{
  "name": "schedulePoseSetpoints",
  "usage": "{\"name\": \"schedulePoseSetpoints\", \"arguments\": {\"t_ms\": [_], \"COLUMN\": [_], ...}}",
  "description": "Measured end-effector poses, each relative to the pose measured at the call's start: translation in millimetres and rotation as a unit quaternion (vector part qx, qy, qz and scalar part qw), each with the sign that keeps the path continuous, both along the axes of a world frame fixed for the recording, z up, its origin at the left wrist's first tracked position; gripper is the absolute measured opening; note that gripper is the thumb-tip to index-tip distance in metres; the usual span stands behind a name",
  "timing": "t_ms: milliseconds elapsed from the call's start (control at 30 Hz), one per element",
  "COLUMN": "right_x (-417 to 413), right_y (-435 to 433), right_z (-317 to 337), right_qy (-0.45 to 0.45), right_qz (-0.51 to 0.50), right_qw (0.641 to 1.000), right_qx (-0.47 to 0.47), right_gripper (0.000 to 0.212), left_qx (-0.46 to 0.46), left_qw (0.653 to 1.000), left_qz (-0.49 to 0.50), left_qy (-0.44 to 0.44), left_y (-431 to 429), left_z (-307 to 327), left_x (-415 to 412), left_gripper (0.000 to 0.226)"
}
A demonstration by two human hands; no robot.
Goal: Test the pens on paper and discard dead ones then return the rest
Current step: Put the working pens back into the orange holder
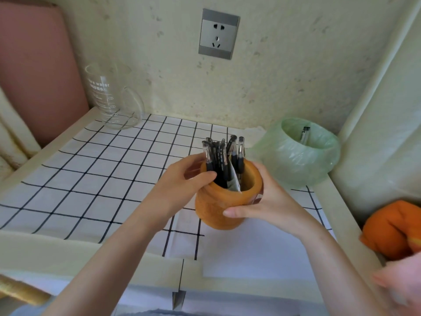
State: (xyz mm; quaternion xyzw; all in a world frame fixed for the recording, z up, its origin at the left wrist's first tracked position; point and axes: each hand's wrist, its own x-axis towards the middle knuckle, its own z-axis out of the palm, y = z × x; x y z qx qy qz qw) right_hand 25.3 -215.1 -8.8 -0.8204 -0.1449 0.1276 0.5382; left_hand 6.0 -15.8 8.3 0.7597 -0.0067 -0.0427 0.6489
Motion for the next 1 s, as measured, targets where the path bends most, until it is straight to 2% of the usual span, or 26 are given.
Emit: {"name": "schedulePoseSetpoints", "arguments": {"t_ms": [133,267,300,367,433,533,633,700,833,1000], "right_x": [2,12,18,31,44,58,64,65,68,66], "right_y": [0,5,8,16,23,28,31,32,30,24], "right_z": [3,11,9,4,-4,-11,-17,-20,-23,-22], "right_qy": [-0.018,-0.036,-0.044,-0.065,-0.09,-0.115,-0.118,-0.122,-0.119,-0.124], "right_qz": [-0.03,-0.091,-0.114,-0.17,-0.224,-0.263,-0.277,-0.279,-0.278,-0.245], "right_qw": [0.999,0.994,0.99,0.979,0.965,0.954,0.95,0.95,0.95,0.956], "right_qx": [0.003,0.05,0.065,0.095,0.105,0.091,0.078,0.071,0.074,0.105], "right_gripper": [0.094,0.093,0.093,0.094,0.097,0.095,0.094,0.093,0.091,0.087], "left_qx": [-0.043,-0.062,-0.032,0.11,0.253,0.377,0.419,0.453,0.477,0.46], "left_qw": [0.999,0.996,0.997,0.993,0.967,0.913,0.882,0.863,0.848,0.856], "left_qz": [0.002,0.058,0.066,0.045,-0.021,-0.153,-0.214,-0.224,-0.228,-0.235], "left_qy": [-0.008,-0.008,-0.002,0.008,-0.005,-0.046,-0.021,-0.019,-0.034,-0.015], "left_y": [1,2,3,4,1,-10,-10,-7,-4,-4], "left_z": [2,-1,-4,-13,-22,-37,-48,-55,-60,-61], "left_x": [0,7,9,12,10,6,8,10,13,14], "left_gripper": [0.034,0.033,0.033,0.037,0.043,0.067,0.093,0.1,0.099,0.098]}}
